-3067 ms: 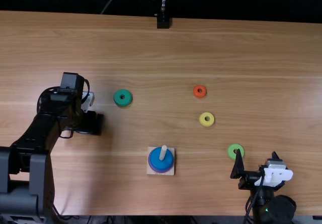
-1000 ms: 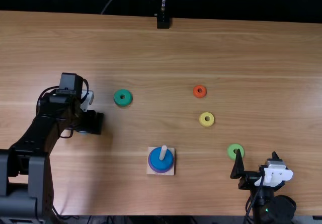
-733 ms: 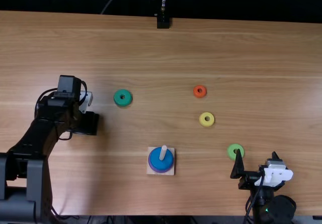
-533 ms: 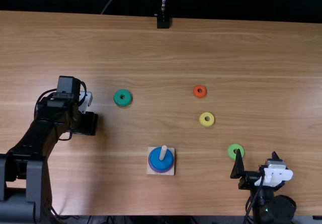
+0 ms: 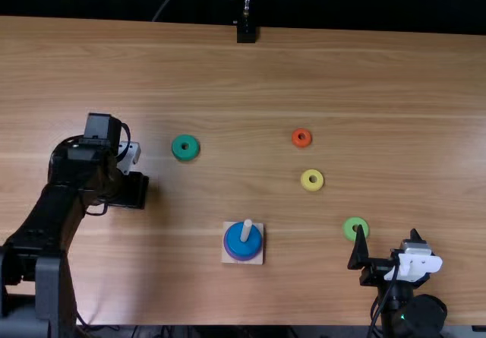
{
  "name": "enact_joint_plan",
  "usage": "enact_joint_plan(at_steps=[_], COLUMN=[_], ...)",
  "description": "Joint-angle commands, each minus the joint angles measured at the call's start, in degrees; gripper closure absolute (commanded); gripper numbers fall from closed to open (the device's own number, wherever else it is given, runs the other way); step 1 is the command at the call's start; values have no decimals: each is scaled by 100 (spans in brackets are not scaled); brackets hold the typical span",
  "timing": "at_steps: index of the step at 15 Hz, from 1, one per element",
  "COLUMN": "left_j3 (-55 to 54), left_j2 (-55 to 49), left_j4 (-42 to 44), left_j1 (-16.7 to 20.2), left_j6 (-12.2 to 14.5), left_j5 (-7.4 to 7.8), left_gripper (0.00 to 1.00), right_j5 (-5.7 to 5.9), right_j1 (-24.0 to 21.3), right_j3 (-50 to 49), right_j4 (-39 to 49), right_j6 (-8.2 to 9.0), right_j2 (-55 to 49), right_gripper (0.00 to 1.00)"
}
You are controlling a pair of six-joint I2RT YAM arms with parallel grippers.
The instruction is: Build the Hanoi tower: stack the rings onto the peg from bottom to top in this color order: purple, dark blue, light blue, dark green, light green, yellow, orange.
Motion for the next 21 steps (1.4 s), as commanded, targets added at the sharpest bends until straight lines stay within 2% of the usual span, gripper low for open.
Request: enact_joint_plan(at_steps=[1, 4, 6, 11, 18, 21], left_j3=[593, 1428, 1868, 2694, 3353, 3397], left_j2=[-350, -578, -745, -833, -807, -789], left_j4=[-362, -1543, -2134, -2883, -3147, -3147], left_j1=[-181, -251, -568, -1438, -2624, -3152], left_j6=[-29, -29, -155, -999, -2022, -2381], left_j5=[87, 87, 87, 66, 66, 66], left_gripper=[100, 100, 100, 100, 100, 100], right_j5=[165, 165, 176, 165, 165, 165], right_j1=[46, 46, 46, 46, 46, 46], right_j3=[-363, -363, -363, -363, -363, -363], right_j4=[-346, -346, -346, -346, -346, -346], right_j6=[31, 31, 31, 31, 31, 31], right_j2=[-73, -73, -73, -73, -73, -73], right_gripper=[0, 0, 0, 0, 0, 0])
